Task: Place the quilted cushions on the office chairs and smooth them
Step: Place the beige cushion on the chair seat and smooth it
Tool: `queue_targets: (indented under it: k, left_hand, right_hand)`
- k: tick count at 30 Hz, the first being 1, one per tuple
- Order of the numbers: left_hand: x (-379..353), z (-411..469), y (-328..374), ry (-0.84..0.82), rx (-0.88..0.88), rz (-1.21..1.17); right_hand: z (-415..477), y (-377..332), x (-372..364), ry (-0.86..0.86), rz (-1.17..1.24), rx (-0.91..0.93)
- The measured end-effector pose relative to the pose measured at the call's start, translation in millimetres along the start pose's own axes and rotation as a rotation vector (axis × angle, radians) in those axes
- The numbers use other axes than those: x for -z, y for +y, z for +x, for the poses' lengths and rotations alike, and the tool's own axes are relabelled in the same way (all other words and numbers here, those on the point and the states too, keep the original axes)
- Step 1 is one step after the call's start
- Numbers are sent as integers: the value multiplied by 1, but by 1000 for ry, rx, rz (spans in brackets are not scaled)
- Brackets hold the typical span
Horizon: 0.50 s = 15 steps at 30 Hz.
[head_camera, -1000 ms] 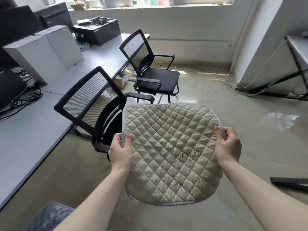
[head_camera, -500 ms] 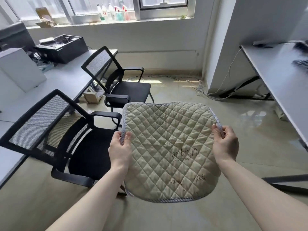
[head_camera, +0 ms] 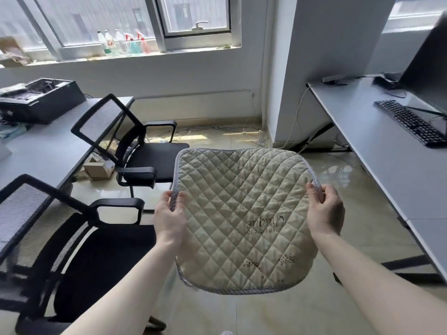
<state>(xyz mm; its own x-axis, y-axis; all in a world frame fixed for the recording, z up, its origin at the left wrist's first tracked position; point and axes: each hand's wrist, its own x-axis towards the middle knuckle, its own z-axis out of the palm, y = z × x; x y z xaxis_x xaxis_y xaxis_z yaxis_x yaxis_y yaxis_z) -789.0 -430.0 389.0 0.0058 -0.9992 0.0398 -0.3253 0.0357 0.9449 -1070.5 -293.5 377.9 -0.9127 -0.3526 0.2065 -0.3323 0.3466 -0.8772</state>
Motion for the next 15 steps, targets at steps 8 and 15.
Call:
queue_targets:
  k: [8, 15]
  left_hand:
    - [-43, 95, 14, -33, -22, -39]
    - [-67, 176, 32, -48, -48, -72]
  right_hand:
    - [71, -23, -57, 55, -41, 21]
    - [124, -54, -112, 90, -28, 54]
